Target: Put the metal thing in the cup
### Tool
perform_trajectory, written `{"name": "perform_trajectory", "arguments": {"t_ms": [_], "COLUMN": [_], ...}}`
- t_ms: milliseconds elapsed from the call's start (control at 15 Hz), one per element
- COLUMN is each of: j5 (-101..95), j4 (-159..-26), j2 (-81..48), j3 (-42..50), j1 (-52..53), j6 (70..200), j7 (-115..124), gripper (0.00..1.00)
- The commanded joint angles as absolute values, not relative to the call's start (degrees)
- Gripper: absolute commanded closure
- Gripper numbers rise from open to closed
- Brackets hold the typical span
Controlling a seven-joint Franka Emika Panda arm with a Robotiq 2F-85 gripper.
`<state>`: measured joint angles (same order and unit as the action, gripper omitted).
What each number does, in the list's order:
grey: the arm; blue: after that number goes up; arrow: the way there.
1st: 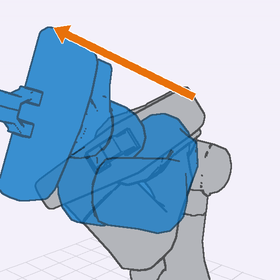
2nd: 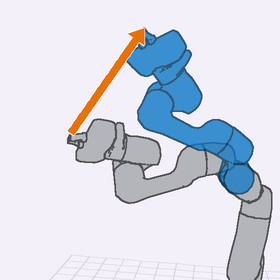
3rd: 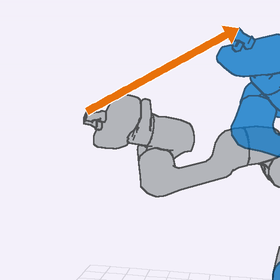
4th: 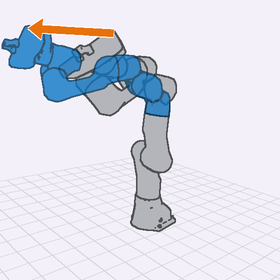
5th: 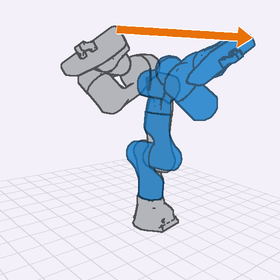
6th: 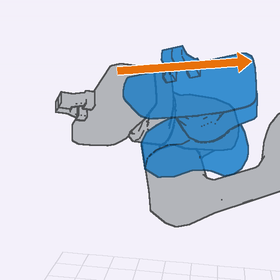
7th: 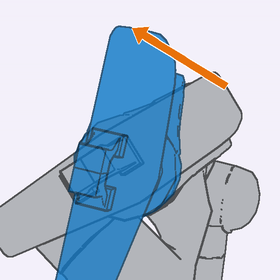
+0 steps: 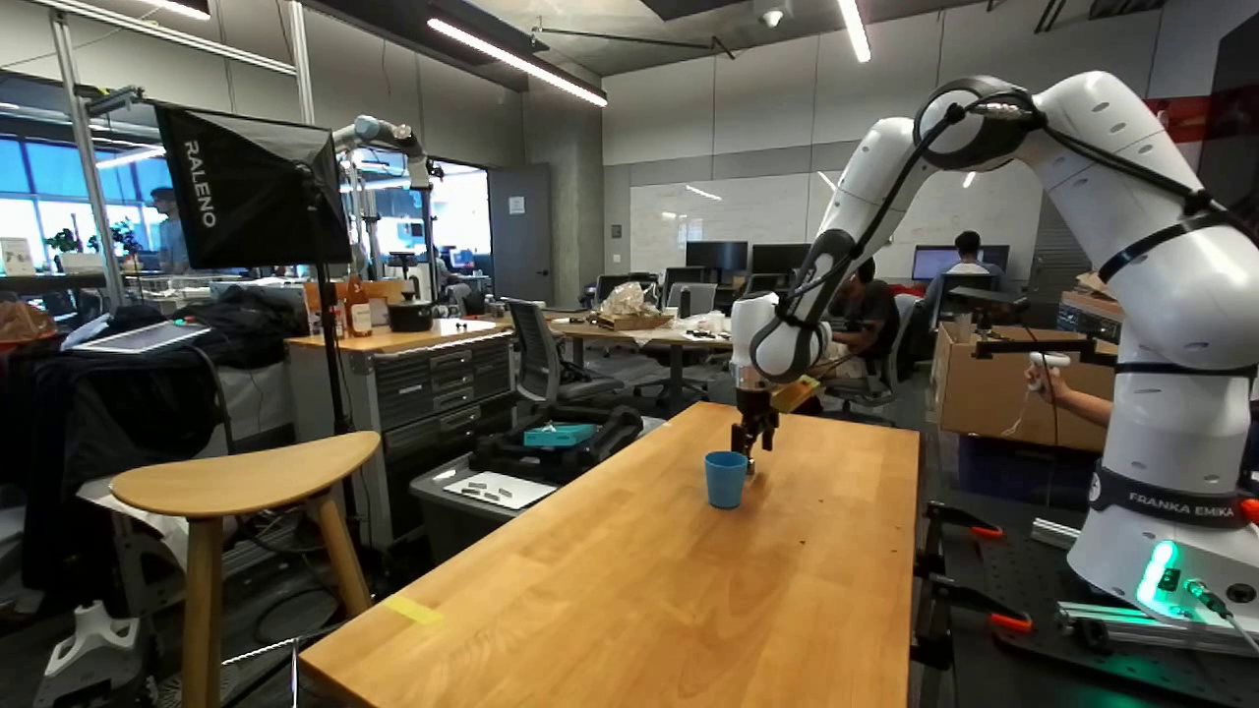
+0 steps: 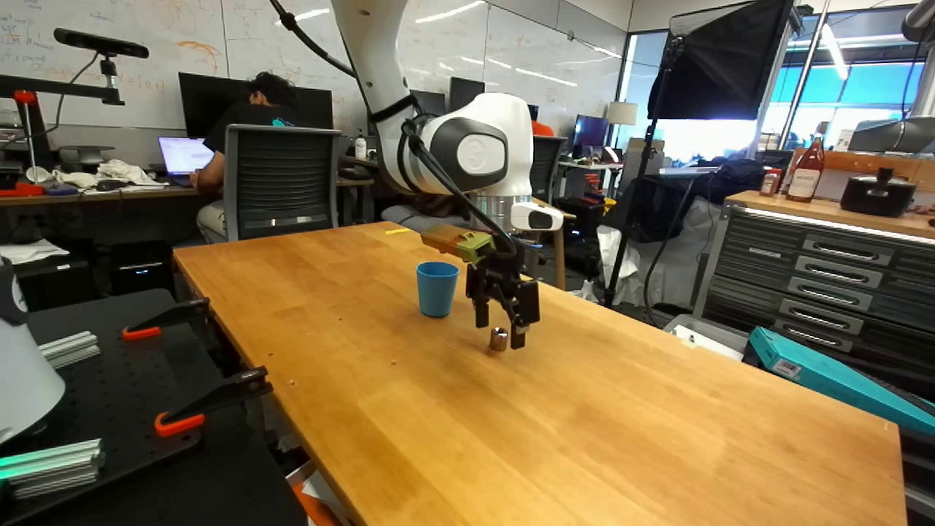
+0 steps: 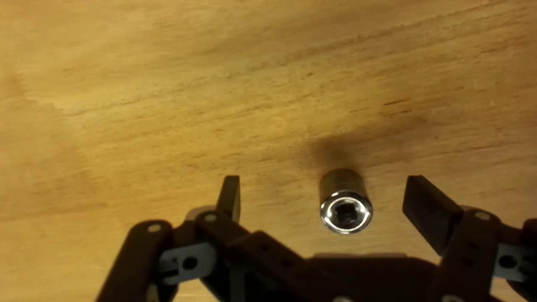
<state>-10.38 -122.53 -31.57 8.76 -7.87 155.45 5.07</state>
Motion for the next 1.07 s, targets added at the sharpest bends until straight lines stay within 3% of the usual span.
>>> {"name": "perform_trajectory", "arguments": {"t_ms": [0,600,1000], "j5": [-9.9,-6.5,-3.5], "j4": [-118.7,-119.2,-121.0], "j2": [-35.4,-35.3,-28.4], "j3": [10.6,8.7,4.3], "j1": [-6.1,-7.3,-8.3], "j6": [157.0,157.0,153.0], "j7": [5.7,4.4,-0.1], "gripper": [0.27,0.93,0.91]}}
